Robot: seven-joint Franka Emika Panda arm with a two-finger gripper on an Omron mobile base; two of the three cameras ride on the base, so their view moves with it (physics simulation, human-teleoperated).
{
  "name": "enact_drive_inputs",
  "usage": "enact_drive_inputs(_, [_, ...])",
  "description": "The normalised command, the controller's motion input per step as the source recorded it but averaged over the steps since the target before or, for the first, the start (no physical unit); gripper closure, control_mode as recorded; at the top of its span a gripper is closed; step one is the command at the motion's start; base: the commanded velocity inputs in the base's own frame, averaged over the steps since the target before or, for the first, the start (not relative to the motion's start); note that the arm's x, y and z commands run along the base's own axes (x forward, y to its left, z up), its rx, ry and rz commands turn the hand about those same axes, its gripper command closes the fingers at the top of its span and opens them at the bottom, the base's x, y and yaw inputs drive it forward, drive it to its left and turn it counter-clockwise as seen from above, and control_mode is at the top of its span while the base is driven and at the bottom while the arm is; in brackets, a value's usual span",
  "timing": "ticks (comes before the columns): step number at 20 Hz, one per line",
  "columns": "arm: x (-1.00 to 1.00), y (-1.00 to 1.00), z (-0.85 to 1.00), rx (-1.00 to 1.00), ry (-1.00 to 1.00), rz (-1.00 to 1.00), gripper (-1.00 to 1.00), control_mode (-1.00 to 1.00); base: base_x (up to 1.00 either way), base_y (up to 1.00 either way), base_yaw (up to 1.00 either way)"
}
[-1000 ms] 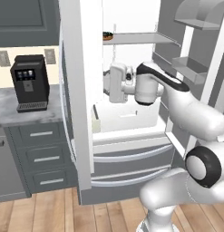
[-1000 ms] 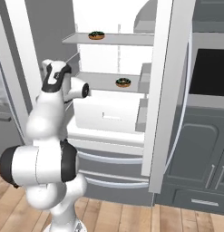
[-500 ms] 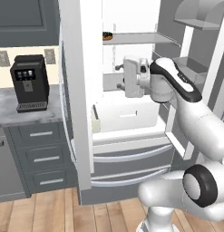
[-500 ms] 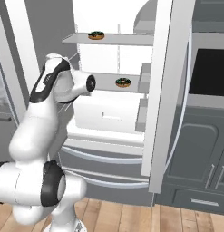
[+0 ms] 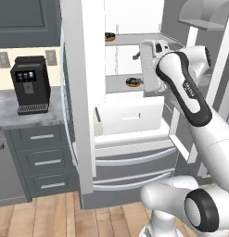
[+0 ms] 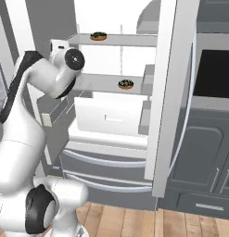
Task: Take the donuts from the fridge and place them on the empty tray on the dining counter.
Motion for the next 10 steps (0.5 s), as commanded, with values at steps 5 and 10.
enact_drive_inputs(5, [-0.41, -0.19, -0.57, 0.27, 0.53, -0.32, -1.00, -1.00, 0.00, 0.00, 0.00])
enact_drive_inputs(10, [-0.47, -0.23, -0.10, 0.50, 0.37, -0.31, -1.00, -1.00, 0.00, 0.00, 0.00])
